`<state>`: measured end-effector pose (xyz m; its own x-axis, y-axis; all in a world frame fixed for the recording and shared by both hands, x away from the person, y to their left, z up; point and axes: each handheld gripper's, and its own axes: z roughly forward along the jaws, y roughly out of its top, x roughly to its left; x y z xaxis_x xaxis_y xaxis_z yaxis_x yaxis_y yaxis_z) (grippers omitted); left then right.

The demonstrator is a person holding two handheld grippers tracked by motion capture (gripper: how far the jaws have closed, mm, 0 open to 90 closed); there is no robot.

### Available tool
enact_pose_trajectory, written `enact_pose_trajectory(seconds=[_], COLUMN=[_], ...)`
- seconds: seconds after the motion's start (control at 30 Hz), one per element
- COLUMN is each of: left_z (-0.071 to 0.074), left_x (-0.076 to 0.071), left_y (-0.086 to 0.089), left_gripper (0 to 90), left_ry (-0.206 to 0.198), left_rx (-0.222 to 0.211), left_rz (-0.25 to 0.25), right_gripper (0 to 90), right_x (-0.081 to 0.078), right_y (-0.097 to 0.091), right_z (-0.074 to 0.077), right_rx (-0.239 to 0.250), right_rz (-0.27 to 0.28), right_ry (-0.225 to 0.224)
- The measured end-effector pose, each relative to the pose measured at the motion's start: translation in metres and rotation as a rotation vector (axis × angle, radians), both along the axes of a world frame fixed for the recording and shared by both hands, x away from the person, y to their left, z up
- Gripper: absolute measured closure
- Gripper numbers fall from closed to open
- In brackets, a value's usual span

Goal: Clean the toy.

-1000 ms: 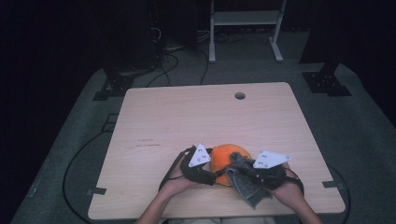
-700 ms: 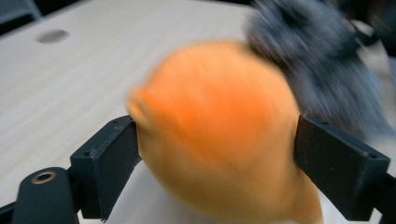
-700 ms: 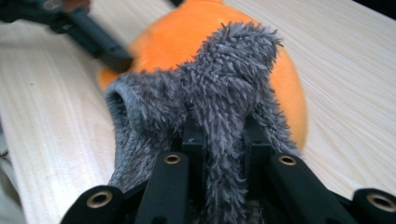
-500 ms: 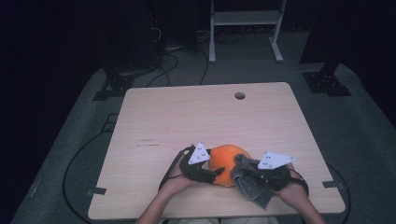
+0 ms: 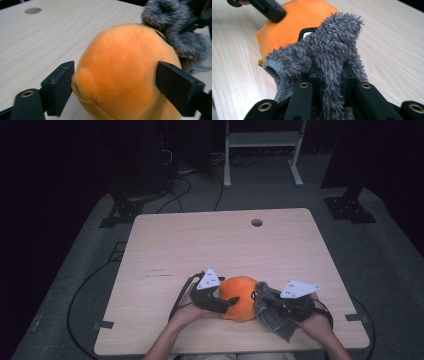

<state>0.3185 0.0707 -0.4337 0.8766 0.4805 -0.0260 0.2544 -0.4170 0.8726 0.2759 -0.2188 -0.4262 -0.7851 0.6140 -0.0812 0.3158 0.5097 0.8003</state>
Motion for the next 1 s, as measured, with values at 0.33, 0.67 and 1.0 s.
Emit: enact_pose_trajectory(seconds=[0.33,0.67,1.0], left_z=[0.001,0.002,0.009], left_x=[-0.01,-0.014,-0.009], left_y=[-0.007,-0.008,-0.01], left_gripper=[20.2,21.2,7.9], left_ry=[-0.071,-0.093,-0.046], left_rx=[0.084,0.104,0.106], left_rz=[-0.069,-0.096,-0.063], right_gripper=[74.7,74.9,74.7], right_x=[-0.005,0.009,0.002], right_y=[-0.009,-0.019,-0.003], right_z=[0.016,-0.001,0.004], right_rx=[0.069,0.02,0.035], right_rz=[-0.006,-0.055,0.064], right_ry=[-0.01,0.064,0.055])
